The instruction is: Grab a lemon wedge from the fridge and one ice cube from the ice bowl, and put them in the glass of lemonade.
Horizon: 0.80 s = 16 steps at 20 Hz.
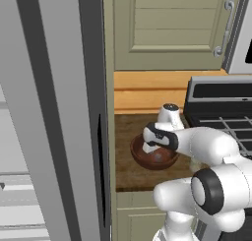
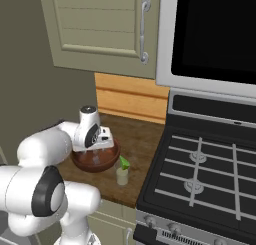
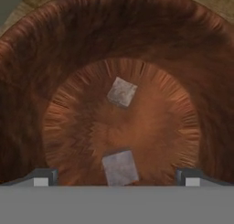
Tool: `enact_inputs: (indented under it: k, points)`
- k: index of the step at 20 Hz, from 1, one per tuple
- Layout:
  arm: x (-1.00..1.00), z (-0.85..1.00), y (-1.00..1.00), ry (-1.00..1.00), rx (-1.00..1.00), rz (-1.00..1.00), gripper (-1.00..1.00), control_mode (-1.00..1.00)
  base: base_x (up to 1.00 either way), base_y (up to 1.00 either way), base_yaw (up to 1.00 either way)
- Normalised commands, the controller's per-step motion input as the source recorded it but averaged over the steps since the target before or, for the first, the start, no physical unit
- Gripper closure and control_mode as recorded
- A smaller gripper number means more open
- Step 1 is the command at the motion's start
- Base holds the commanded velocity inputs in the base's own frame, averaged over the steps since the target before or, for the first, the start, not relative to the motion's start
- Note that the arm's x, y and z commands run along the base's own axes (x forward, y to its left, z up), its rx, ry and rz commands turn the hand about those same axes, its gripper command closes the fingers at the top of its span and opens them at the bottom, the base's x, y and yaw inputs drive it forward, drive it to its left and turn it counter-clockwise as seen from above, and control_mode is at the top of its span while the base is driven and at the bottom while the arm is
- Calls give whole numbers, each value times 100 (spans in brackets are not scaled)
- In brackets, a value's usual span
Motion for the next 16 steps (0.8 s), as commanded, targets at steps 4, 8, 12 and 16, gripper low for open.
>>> enact_inputs:
  k: [4, 8, 12, 16]
  points:
    - [7, -20, 0, 3, 0, 0, -100, -100, 0, 0, 0]
    - [0, -39, 0, 8, 0, 0, -100, -100, 0, 0, 0]
    - [0, -43, 0, 9, 0, 0, -100, -100, 0, 0, 0]
    - [8, -21, 0, 5, 0, 0, -100, -100, 0, 0, 0]
